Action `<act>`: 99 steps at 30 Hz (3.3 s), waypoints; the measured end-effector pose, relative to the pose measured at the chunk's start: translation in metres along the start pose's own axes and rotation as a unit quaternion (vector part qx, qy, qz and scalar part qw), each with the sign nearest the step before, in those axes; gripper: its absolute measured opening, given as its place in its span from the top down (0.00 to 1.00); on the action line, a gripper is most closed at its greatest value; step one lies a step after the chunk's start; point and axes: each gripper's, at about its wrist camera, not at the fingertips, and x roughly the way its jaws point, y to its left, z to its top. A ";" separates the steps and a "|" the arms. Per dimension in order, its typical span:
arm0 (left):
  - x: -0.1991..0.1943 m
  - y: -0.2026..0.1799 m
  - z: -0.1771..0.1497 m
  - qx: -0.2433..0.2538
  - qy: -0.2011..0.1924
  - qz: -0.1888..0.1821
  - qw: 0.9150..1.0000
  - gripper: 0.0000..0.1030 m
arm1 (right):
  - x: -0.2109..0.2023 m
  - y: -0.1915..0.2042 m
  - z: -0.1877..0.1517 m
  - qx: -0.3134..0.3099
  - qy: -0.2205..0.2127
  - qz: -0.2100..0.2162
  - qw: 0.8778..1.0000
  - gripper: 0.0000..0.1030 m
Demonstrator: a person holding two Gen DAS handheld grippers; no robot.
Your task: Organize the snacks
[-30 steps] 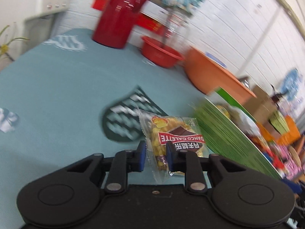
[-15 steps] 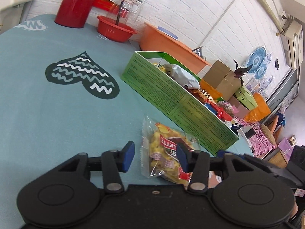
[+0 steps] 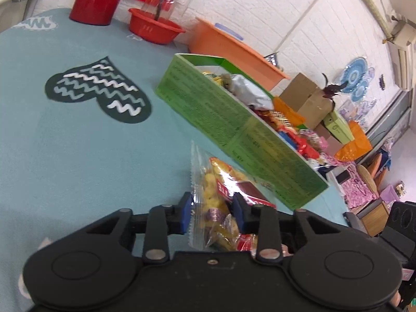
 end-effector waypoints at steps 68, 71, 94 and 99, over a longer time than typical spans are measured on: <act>0.018 -0.099 0.021 0.098 -0.079 0.066 0.990 0.00 | -0.084 -0.036 0.027 -0.109 -0.150 -0.148 0.971 0.00; 0.011 -0.105 0.004 0.101 -0.074 0.082 0.989 0.00 | -0.092 -0.036 0.014 -0.109 -0.135 -0.160 0.972 0.00; -0.005 -0.121 -0.053 0.135 -0.052 0.165 0.976 0.00 | -0.109 -0.035 -0.023 -0.074 -0.107 -0.198 0.972 0.00; -0.004 -0.120 -0.053 0.133 -0.053 0.164 0.976 0.00 | -0.107 -0.034 -0.022 -0.075 -0.103 -0.198 0.972 0.00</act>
